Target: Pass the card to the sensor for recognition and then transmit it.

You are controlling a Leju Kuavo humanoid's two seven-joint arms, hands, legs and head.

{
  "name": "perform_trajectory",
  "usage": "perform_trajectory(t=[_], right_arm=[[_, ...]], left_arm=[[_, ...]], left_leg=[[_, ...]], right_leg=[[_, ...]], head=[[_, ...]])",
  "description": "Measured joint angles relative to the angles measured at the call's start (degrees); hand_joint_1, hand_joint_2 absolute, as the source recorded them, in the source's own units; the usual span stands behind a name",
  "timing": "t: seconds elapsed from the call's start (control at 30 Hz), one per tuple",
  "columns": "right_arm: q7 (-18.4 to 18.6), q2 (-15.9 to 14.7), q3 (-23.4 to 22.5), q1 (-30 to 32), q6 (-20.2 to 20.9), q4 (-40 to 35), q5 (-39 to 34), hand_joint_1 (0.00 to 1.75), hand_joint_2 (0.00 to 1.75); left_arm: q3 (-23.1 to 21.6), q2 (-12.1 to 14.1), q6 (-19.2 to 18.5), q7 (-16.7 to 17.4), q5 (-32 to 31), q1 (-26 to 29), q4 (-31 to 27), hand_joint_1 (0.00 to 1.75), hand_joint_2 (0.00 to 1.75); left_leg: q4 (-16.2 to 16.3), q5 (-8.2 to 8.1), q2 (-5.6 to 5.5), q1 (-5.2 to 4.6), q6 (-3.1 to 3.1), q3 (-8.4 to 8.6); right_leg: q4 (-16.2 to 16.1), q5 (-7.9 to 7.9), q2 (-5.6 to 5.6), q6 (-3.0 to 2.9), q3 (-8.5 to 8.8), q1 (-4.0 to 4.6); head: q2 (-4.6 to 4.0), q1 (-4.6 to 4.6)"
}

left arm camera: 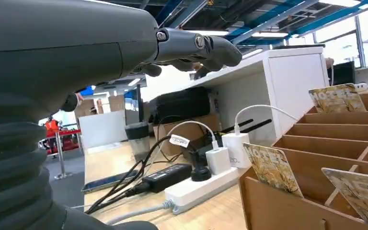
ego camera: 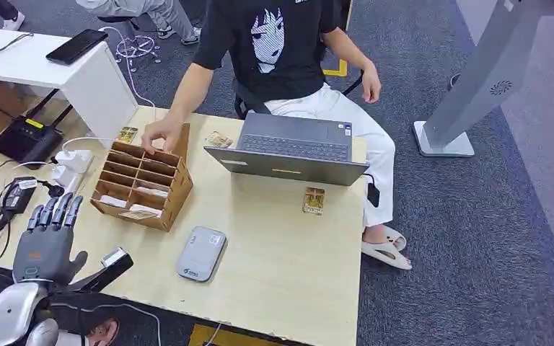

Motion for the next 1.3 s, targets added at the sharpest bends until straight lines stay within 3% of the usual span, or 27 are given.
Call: perform_trajectory(t=[0.4,0.5,0.6,0.77,1.3], right_arm=[[0.2,-0.9,1.4,-0.1,0.8,0.0,1.9,0.0,1.75],[0.3,-1.2,1.7,-0.3,1.3,0.0,2.9,0.0,1.75],[0.0,-1.6,2.7,-0.6,1.8,0.0,4.3,0.0,1.75],[0.0,-2.0,3.7,-1.3,2.1,0.0,5.1,0.0,1.75],[0.0,-2.3,3.9,-1.2,2.1,0.0,5.1,0.0,1.75]], left_arm=[[0.7,-0.8,1.3,-0.2,-2.0,-6.6,9.7,0.0,1.75],[0.7,-1.3,2.3,-1.9,-1.6,-10.0,13.6,0.0,1.75],[0.4,-3.1,2.9,-5.4,-1.7,-15.3,18.8,0.0,1.75],[-1.2,-6.3,3.6,-5.4,-2.2,-22.5,27.0,0.0,1.75],[-1.7,-8.2,4.3,-5.4,-2.0,-24.8,31.8,0.0,1.75]], left_leg=[[0.0,0.01,-0.03,0.0,0.0,0.0],[0.0,0.03,-0.06,0.0,0.01,0.0],[0.1,0.09,-0.17,-0.01,0.04,-0.03],[0.1,0.14,-0.12,-0.01,0.04,-0.04],[0.1,0.14,-0.01,0.0,0.03,-0.06]], right_leg=[[0.0,0.01,-0.02,0.0,0.0,0.0],[0.0,0.01,-0.05,0.0,0.0,0.0],[0.0,0.06,-0.15,-0.01,0.0,0.0],[0.0,0.21,-0.08,0.01,0.0,-0.01],[0.0,0.21,0.02,0.0,-0.11,0.0]], head=[[0.0,0.0],[0.0,0.0],[-0.02,0.0],[0.0,0.0],[-0.02,0.0]])
